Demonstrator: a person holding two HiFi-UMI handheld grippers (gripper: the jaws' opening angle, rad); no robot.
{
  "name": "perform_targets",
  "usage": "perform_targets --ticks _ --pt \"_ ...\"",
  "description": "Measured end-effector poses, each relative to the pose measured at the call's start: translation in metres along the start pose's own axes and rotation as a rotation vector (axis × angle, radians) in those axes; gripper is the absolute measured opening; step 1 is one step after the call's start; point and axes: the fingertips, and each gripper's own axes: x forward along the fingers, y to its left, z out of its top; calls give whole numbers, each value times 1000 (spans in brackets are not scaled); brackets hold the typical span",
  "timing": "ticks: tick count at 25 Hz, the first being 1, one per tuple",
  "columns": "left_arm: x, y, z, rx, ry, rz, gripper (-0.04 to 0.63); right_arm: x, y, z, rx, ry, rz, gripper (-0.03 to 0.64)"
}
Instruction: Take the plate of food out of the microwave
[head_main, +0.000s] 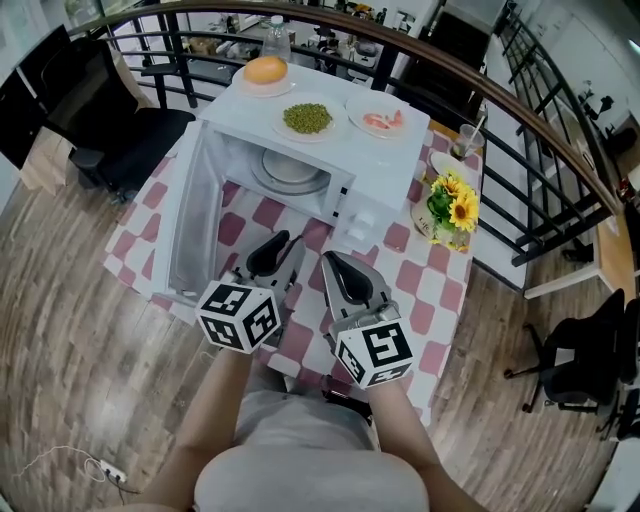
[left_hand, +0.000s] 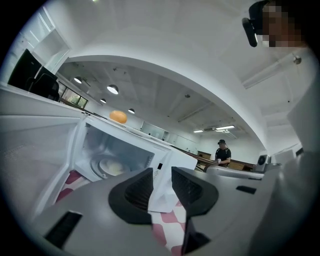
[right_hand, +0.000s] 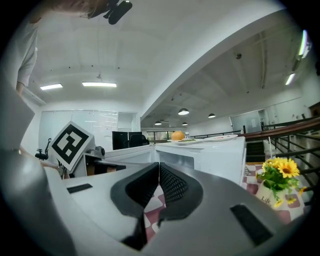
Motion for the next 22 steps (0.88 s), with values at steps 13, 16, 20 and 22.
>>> perform_targets --ticks 13,16,20,22 --pt "37 43 0 -102 34 8 121 30 -18 -4 13 17 -73 25" --pt "49 58 -7 -161 46 24 118 35 -18 -12 14 39 -70 25" --pt "65 77 -12 -228 58 49 144 44 -18 -20 19 60 -66 25" --pt "72 87 -13 -274 61 62 144 48 -19 -21 22 67 -65 25"
